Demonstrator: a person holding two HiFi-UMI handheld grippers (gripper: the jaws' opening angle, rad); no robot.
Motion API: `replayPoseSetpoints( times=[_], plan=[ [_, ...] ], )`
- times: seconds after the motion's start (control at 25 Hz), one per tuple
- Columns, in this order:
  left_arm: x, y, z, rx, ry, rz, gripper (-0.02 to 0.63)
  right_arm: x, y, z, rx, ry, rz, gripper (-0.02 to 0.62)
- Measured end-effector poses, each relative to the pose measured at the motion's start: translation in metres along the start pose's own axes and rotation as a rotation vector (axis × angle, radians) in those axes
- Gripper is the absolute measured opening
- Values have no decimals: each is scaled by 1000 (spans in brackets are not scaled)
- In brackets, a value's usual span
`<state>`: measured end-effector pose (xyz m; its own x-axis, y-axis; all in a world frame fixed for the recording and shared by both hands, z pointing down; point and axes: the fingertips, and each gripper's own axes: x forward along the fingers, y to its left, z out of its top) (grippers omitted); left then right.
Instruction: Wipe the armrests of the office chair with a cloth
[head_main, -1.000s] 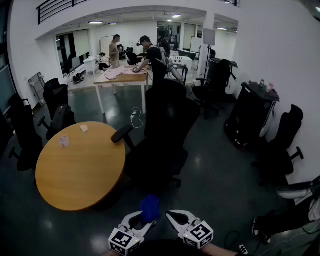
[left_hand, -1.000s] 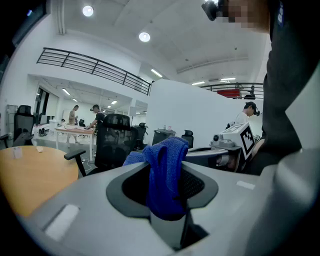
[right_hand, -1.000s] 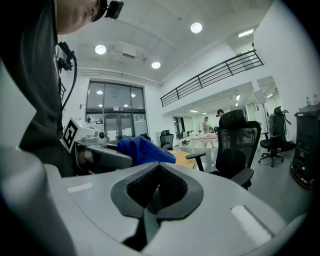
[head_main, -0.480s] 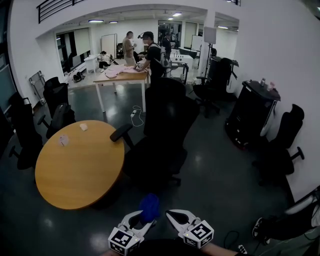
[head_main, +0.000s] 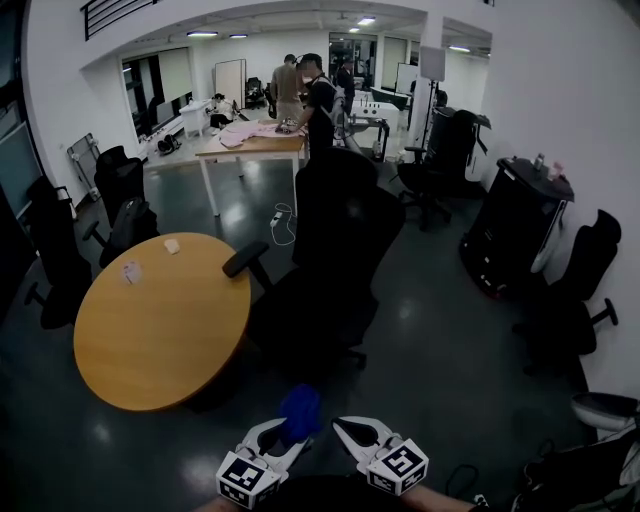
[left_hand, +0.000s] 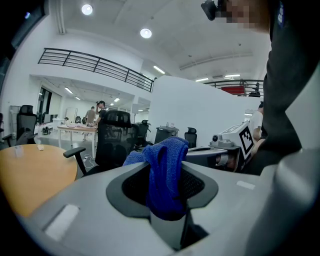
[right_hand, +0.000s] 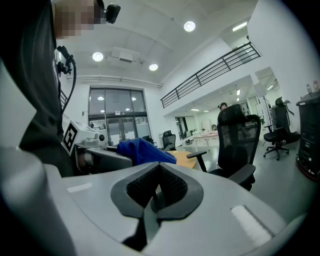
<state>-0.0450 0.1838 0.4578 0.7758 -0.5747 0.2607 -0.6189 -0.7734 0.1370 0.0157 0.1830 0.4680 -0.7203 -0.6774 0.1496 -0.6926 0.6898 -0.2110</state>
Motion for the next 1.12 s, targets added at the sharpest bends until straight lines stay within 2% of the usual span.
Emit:
replayPoseSetpoints(
  times=[0.8,0.96,1.12],
  plan=[
    [63,-22,4,-5,30,79,160,-35,-76,-18,85,3,16,5],
    [68,-12,3,-16,33,83,158,-25,-81,-21,97,16,25,5],
    [75,16,3,-31,19,82,160,-3,-90,-22,89,37,18,5]
  ],
)
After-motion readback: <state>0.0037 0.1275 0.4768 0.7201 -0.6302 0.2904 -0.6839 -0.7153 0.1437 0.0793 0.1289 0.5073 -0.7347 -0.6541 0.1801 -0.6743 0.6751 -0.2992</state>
